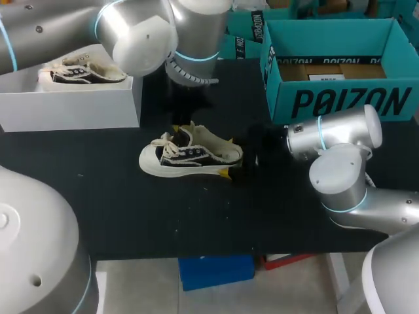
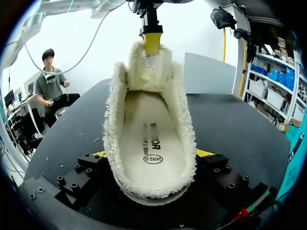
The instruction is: Take the shoe out of the shoebox, open the shoe tongue, remove and reinsert the insole, then place the shoe into the shoebox
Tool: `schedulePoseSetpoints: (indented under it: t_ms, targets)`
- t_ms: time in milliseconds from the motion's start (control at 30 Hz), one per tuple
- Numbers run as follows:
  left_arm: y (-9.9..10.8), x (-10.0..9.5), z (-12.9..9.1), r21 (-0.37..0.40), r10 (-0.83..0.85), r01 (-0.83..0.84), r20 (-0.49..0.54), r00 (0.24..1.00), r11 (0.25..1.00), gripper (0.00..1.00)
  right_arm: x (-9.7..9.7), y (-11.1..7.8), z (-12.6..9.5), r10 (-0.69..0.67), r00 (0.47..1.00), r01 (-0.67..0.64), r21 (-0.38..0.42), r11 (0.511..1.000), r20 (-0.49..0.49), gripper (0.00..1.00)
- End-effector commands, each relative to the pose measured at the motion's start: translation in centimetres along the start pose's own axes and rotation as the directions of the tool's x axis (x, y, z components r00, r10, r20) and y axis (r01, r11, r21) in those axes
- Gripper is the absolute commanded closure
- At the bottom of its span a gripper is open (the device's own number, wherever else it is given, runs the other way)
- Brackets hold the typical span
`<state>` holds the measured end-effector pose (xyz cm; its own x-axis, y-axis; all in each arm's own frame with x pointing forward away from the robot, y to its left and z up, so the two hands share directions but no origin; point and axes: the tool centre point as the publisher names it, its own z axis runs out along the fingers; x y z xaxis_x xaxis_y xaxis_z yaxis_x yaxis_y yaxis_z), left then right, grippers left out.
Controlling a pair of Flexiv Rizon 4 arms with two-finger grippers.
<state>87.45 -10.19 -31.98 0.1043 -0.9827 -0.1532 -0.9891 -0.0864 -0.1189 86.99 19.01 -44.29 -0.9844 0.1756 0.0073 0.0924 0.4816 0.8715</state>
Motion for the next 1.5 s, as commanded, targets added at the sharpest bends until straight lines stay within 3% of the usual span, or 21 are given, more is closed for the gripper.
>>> schedulePoseSetpoints:
  t_ms: [33, 300, 833, 1500]
  targets:
    - [-0.1, -0.9, -0.1, 0.005, -0.017, 0.018, -0.156, 0.988, 1.000, 1.00, -0.1, -0.2, 0.2, 0.001, 1.000, -0.001, 0.000, 1.000, 0.002, 1.00]
    - [-0.4, -1.2, -0.3, 0.007, -0.036, 0.038, -0.205, 0.978, 0.999, 1.00, -0.1, -0.2, 0.2, 0.001, 1.000, -0.001, 0.000, 1.000, 0.002, 1.00]
    - [0.5, -4.8, 2.4, -0.018, -0.119, 0.119, -0.343, 0.932, 0.993, 1.00, -0.1, -0.2, 0.2, 0.001, 1.000, -0.001, 0.000, 1.000, 0.002, 1.00]
    - [0.7, -5.7, 4.4, -0.040, -0.148, 0.143, -0.342, 0.928, 0.989, 1.00, -0.1, -0.2, 0.2, 0.001, 1.000, -0.001, 0.000, 1.000, 0.002, 1.00]
